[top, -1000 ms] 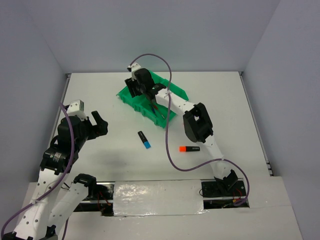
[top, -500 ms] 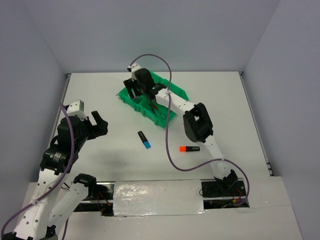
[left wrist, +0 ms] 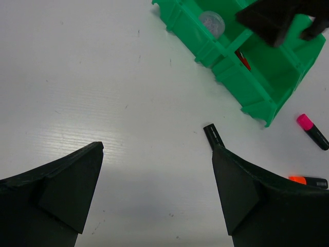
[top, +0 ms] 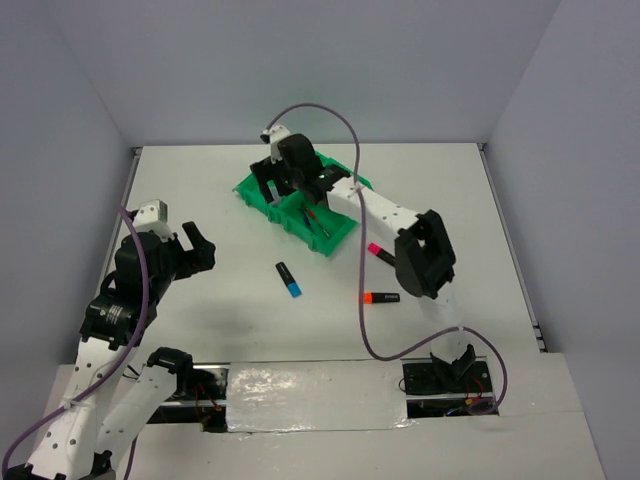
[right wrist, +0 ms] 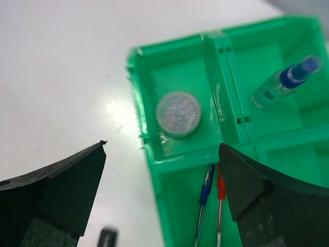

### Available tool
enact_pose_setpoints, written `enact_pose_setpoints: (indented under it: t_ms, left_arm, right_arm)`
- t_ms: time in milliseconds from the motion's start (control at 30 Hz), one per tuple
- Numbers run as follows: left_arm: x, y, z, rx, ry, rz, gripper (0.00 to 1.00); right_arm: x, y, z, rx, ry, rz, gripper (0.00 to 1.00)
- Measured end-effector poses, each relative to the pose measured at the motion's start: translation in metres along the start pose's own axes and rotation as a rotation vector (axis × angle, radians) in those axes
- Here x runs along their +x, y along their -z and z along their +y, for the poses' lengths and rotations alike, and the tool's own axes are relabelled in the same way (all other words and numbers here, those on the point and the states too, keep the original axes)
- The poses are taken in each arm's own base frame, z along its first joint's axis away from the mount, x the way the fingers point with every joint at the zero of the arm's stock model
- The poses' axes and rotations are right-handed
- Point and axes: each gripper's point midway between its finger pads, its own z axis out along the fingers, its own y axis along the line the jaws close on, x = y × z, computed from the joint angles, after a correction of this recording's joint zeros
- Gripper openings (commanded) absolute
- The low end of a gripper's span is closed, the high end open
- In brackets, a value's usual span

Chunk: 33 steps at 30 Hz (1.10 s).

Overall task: Sort the stationery into containers
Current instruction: Place the stationery in the storage box, then pick up the pen from the center of the board.

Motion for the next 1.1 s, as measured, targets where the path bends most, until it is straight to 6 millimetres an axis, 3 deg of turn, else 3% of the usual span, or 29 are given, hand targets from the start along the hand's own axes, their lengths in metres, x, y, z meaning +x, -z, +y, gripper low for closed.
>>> enact_pose_setpoints:
  t_ms: [167, 233, 300, 367, 433, 533, 633, 967, 1033, 1100]
  left_arm:
    - [-0.003, 0.001, 0.008, -0.041, 0.008, -0.018, 0.99]
    - [-0.003, 0.003, 0.012, -0.064, 0.011, -0.028, 0.99]
    - [-0.005, 0.005, 0.016, -0.084, 0.013, -0.039, 0.99]
    - [-0.006, 0.008, 0.019, -0.097, 0.016, -0.053, 0.99]
    - [-0.008, 0.01, 0.021, -0.105, 0.02, -0.064, 0.99]
    - [-0.009, 0.011, 0.022, -0.105, 0.022, -0.072, 0.99]
    - [-0.009, 0.011, 0.021, -0.104, 0.021, -0.071, 0.99]
    - [-0.008, 0.011, 0.019, -0.091, 0.019, -0.064, 0.99]
    - [-0.008, 0.011, 0.018, -0.085, 0.016, -0.062, 0.99]
    - [-0.007, 0.011, 0.017, -0.078, 0.016, -0.06, 0.99]
  right_arm:
    - [-0.071, 0.104, 0.038, -0.052, 0.02, -0.146, 0.98]
    - [-0.077, 0.141, 0.062, -0.079, 0.03, -0.183, 0.96]
    - [-0.058, 0.159, 0.083, -0.099, 0.032, -0.163, 0.94]
    - [-0.014, 0.159, 0.108, -0.133, 0.039, -0.085, 0.91]
    - [0.043, 0.144, 0.121, -0.136, 0.05, 0.036, 0.84]
    - [0.131, 0.121, 0.119, -0.101, 0.07, 0.246, 0.8]
    - [0.181, 0.109, 0.112, -0.063, 0.076, 0.367, 0.78]
    - [0.211, 0.081, 0.111, -0.042, 0.066, 0.429, 0.61]
    - [0.211, 0.077, 0.112, -0.051, 0.056, 0.424, 0.5]
    - [0.211, 0.075, 0.111, -0.051, 0.052, 0.423, 0.24]
